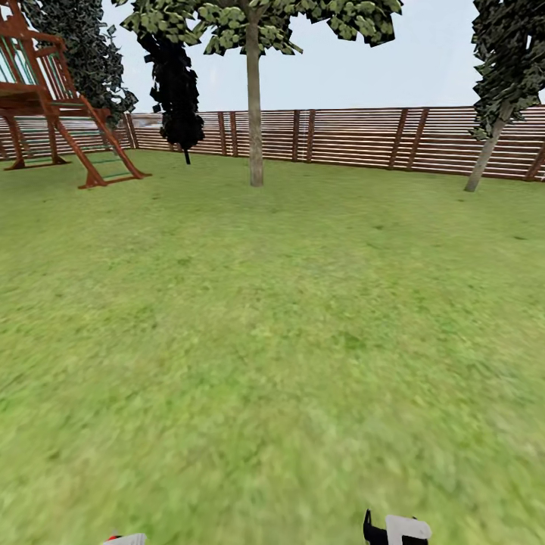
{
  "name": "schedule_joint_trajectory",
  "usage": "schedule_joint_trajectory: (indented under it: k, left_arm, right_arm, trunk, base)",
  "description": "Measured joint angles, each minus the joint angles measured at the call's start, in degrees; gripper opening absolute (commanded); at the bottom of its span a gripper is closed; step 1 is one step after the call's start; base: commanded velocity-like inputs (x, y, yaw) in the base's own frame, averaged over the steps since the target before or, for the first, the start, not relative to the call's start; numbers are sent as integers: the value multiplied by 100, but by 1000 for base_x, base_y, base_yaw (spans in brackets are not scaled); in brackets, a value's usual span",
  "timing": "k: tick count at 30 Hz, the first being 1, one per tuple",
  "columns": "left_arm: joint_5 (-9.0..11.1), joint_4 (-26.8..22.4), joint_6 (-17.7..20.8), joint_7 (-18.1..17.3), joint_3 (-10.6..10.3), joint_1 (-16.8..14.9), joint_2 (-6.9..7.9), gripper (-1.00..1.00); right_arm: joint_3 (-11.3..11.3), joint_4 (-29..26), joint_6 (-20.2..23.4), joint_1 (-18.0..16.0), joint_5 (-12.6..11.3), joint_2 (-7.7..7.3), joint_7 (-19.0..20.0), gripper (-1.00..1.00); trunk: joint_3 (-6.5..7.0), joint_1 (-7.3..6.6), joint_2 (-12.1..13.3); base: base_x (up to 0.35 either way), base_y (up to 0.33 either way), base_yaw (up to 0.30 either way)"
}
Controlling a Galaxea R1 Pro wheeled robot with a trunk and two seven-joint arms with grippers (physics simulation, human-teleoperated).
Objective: In the garden, pick up the pesticide atomizer on the floor and spray pesticide onto both trees until each tree trunk is fully covered.
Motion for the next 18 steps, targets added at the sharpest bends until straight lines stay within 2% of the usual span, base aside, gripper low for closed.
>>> schedule_joint_trajectory:
  k: [18]
  left_arm:
    - [5, 0, 0, 0, 5, 0, 2, -100]
  right_arm:
    - [0, 273, 26, 2, -4, 9, -3, 100]
  trunk:
    - [0, 0, 0]
  base:
    - [338, 0, 0]
